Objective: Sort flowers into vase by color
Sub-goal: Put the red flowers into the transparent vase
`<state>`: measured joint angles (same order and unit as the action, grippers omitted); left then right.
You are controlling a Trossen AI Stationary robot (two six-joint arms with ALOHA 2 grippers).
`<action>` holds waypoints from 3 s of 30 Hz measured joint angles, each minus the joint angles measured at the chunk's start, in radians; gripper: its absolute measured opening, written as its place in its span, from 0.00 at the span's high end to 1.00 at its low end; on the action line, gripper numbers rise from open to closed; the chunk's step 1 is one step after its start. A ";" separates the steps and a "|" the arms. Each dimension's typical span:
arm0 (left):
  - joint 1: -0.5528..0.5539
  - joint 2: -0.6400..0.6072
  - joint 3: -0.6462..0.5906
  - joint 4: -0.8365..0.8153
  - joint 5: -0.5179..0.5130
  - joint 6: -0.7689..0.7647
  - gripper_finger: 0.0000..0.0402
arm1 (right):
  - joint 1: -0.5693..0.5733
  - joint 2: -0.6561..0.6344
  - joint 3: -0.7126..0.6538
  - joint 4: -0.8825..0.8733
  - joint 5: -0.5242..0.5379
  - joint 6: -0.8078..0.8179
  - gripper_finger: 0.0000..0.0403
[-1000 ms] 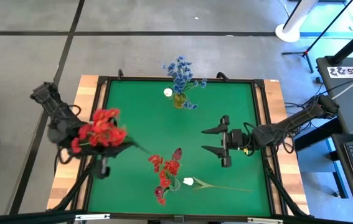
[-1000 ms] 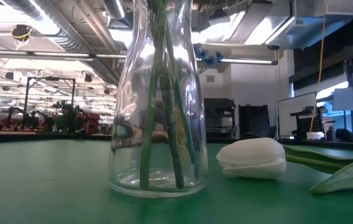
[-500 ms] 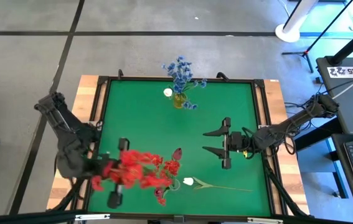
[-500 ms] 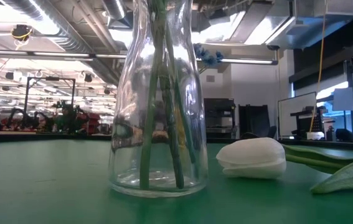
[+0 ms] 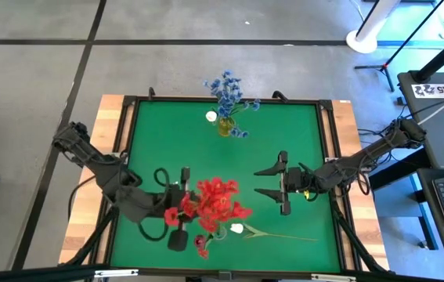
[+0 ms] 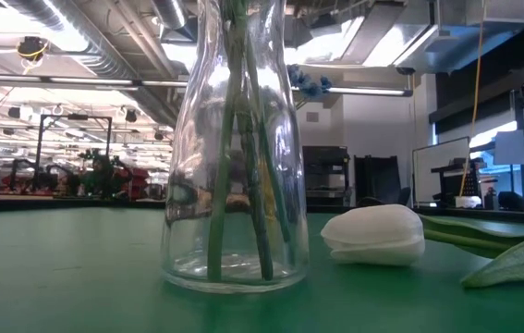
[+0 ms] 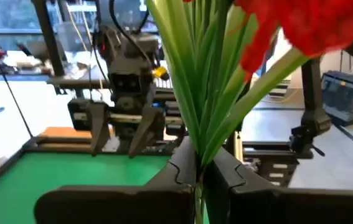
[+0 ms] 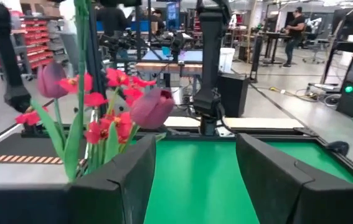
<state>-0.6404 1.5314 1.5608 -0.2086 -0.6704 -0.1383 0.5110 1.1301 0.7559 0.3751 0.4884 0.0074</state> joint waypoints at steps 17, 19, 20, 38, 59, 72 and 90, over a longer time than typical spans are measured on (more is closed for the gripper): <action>0.017 0.120 0.000 -0.017 0.030 -0.062 1.00 | 0.007 0.090 0.000 0.258 -0.262 0.067 0.45; 0.031 0.120 0.000 -0.016 0.029 -0.067 1.00 | 0.006 0.131 0.000 0.303 -0.259 0.064 0.45; 0.037 0.119 0.000 -0.013 0.029 -0.073 1.00 | 0.005 0.152 0.000 0.327 -0.261 0.064 0.45; 0.058 0.119 0.000 -0.053 0.086 -0.161 1.00 | -0.008 0.312 0.168 0.408 -0.291 0.009 0.45; 0.046 0.119 -0.001 -0.110 0.083 -0.196 1.00 | -0.041 0.414 0.326 0.266 -0.323 0.024 0.48; 0.054 0.119 -0.001 -0.122 0.084 -0.209 0.88 | -0.075 0.419 0.326 0.252 -0.450 0.012 0.97; -0.128 0.115 0.238 -0.224 -0.207 -0.018 0.59 | -0.072 0.299 0.327 0.135 -0.416 -0.050 0.98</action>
<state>-0.7688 1.6466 1.7984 -0.4325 -0.8776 -0.1559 0.4389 1.4293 1.0824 0.5099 0.0726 -0.0425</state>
